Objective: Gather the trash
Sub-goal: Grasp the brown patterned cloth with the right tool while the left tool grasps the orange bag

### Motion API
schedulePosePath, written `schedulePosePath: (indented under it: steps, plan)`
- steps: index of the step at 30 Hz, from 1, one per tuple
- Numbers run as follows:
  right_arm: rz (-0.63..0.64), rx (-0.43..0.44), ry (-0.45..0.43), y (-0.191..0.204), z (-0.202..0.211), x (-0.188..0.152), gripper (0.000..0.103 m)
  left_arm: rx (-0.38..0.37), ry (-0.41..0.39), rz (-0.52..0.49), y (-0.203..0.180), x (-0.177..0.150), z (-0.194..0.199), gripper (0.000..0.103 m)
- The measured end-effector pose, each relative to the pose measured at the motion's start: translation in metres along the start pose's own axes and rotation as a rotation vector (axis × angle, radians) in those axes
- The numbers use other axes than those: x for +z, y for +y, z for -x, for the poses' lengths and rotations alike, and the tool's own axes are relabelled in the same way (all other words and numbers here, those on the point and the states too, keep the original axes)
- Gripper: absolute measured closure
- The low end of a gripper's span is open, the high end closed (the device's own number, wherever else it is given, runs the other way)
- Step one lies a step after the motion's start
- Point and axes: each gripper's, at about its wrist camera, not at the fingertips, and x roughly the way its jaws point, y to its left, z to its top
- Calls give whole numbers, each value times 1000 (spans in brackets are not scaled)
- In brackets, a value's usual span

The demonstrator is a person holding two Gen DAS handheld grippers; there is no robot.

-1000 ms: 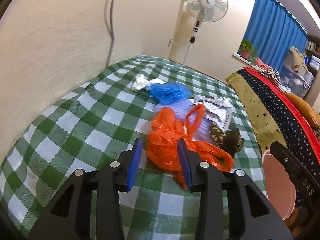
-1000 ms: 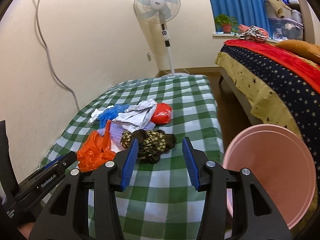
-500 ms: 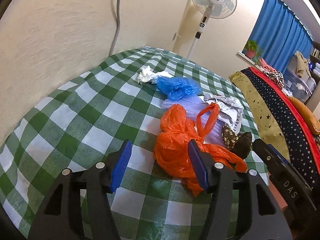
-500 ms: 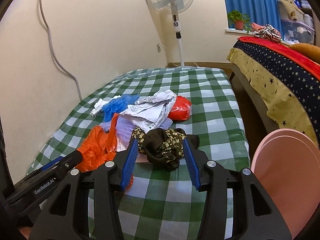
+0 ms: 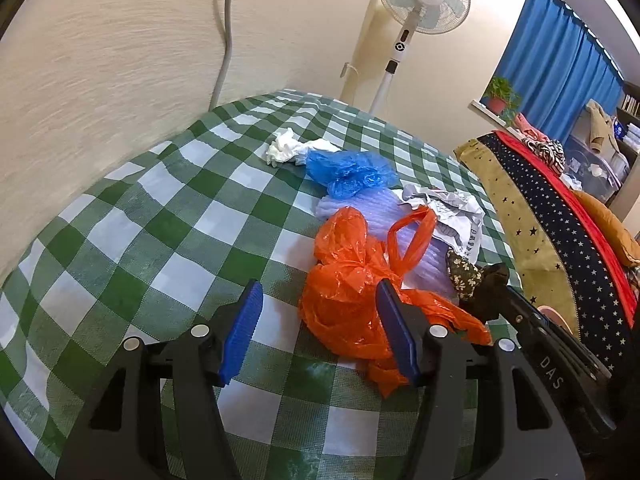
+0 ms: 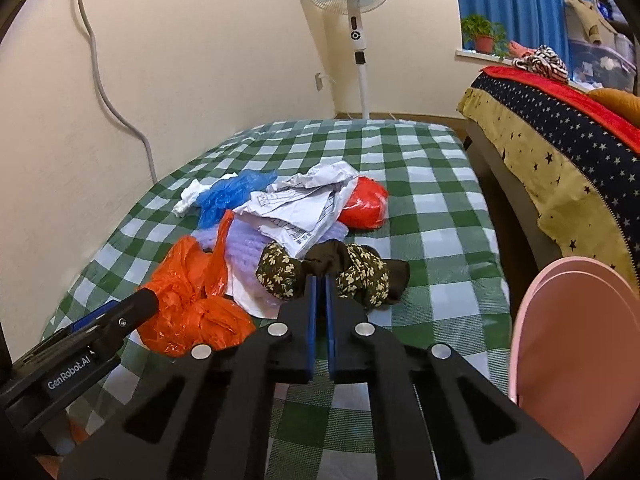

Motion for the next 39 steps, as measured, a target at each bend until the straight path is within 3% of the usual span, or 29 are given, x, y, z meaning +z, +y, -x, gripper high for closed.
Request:
schedulePosePath:
  steps: [5,15,29,39]
  plan:
    - [-4,-20,-16,-4,8,2,99,-24,38,-14,-6,-3,-7,37]
    - [-16,-34,-36,-15,24,3,99,-20,63,-49,-16,-6,-11,38]
    - [3,-34,-78,-20,53,5,99,-30,68,-129,-31,-8,-3,76]
    - [1,-45,-106,-29,83,3,99,-21,25,-171,-38,-8,22,79]
